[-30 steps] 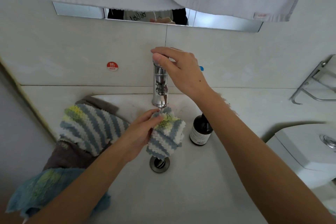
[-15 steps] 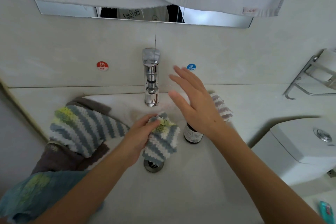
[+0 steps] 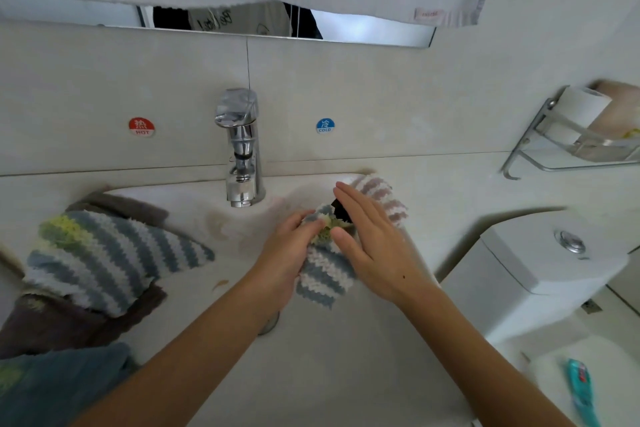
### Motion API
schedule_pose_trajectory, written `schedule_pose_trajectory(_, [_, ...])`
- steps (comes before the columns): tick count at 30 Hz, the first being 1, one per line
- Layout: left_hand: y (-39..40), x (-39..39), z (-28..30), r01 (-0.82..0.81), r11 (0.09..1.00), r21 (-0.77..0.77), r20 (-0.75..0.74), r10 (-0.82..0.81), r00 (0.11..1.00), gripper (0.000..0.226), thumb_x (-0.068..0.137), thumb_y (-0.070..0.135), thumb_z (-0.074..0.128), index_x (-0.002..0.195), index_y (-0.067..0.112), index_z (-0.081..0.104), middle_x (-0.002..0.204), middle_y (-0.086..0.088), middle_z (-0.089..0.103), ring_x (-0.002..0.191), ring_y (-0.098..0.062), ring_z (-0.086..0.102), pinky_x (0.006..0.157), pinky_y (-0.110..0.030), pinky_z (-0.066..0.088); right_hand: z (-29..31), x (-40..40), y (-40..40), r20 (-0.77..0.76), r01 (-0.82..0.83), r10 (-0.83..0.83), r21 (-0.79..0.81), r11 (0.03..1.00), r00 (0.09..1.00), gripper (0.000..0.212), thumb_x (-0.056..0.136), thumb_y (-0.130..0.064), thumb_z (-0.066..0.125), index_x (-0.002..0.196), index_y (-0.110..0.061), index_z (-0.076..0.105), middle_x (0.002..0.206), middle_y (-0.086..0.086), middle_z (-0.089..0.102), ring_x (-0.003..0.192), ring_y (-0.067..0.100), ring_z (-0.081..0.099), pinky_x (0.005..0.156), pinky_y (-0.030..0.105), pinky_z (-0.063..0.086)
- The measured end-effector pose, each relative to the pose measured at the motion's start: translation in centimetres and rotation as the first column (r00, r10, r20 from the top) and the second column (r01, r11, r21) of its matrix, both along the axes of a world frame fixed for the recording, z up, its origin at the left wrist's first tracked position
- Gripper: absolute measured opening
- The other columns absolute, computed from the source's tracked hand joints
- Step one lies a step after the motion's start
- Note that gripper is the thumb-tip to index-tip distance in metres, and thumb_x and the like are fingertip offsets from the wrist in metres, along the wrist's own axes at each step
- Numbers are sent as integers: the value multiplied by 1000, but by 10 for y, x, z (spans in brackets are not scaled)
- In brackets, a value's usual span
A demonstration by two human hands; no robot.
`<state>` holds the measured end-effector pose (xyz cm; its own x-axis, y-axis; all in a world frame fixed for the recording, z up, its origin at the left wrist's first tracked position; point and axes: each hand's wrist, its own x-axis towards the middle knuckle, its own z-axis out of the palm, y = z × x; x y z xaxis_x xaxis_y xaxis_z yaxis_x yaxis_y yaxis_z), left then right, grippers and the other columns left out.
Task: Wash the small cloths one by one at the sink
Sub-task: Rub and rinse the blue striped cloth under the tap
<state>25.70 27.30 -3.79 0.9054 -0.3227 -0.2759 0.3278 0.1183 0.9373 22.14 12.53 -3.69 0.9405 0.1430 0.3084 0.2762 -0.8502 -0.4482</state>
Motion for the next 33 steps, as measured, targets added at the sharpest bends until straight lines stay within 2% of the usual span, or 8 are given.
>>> schedule_pose_trajectory(7, [-4,5,-4,-26,995,-92,-15,25,1000,24,97,22,53,119,20,64,106,-8,72,97,-25,70,82,-40,56,-11,1,-5,-10,-33,35,148,988,999,57,95,-59,30,148,-39,22,150,-36,10,142,-13,9,110,4,5])
schedule_pose_trajectory(10, [-5,6,-5,-31,993,-112,-26,29,999,25,98,20,52,120,20,63,108,-10,72,99,-26,69,87,-43,56,-16,4,-5,5,-35,34,146,989,999,61,95,-59,34,150,-34,26,152,-34,11,143,-12,10,112,6,7])
schedule_pose_trajectory(19, [-1,5,0,-38,992,-122,-21,36,999,26,97,18,52,121,20,63,109,-8,71,96,-22,70,71,-32,56,-21,4,-5,62,-1,-3,57,998,998,69,93,-66,34,151,-28,28,155,-23,19,142,-10,14,112,9,8])
schedule_pose_trajectory(23, [11,-3,6,-7,993,-122,13,9,1000,25,96,14,52,118,17,63,103,-8,72,87,-18,71,64,-27,55,-24,2,-7,56,-19,17,28,999,998,80,91,-75,19,154,-26,23,160,-16,16,148,2,12,120,22,9])
schedule_pose_trajectory(25, [20,-7,5,8,996,-91,20,-6,1000,26,95,14,53,118,19,63,102,-7,73,88,-18,71,66,-28,55,-24,3,-7,50,-24,22,31,999,999,80,92,-74,15,156,-25,19,163,-13,14,151,9,9,123,35,10])
schedule_pose_trajectory(27, [32,-11,3,18,999,-49,3,-18,1000,28,94,15,55,120,23,63,104,-6,73,93,-20,71,73,-32,55,-18,1,-6,42,-24,22,45,999,999,78,92,-75,13,155,-29,15,163,-13,12,152,9,3,124,40,8])
schedule_pose_trajectory(31, [56,-9,3,75,997,11,-10,-74,997,28,94,10,54,117,23,65,106,-7,72,91,-20,70,73,-29,55,-1,-6,2,71,24,-30,89,996,997,65,93,-64,19,149,-32,22,155,-22,14,148,0,-2,121,21,-1])
schedule_pose_trajectory(33, [65,-6,3,69,997,33,-12,-69,998,29,93,7,53,113,23,66,104,-5,73,91,-18,70,79,-31,54,6,-7,13,202,46,-69,116,992,977,59,96,-51,32,145,-21,41,149,-16,30,144,2,15,116,11,5])
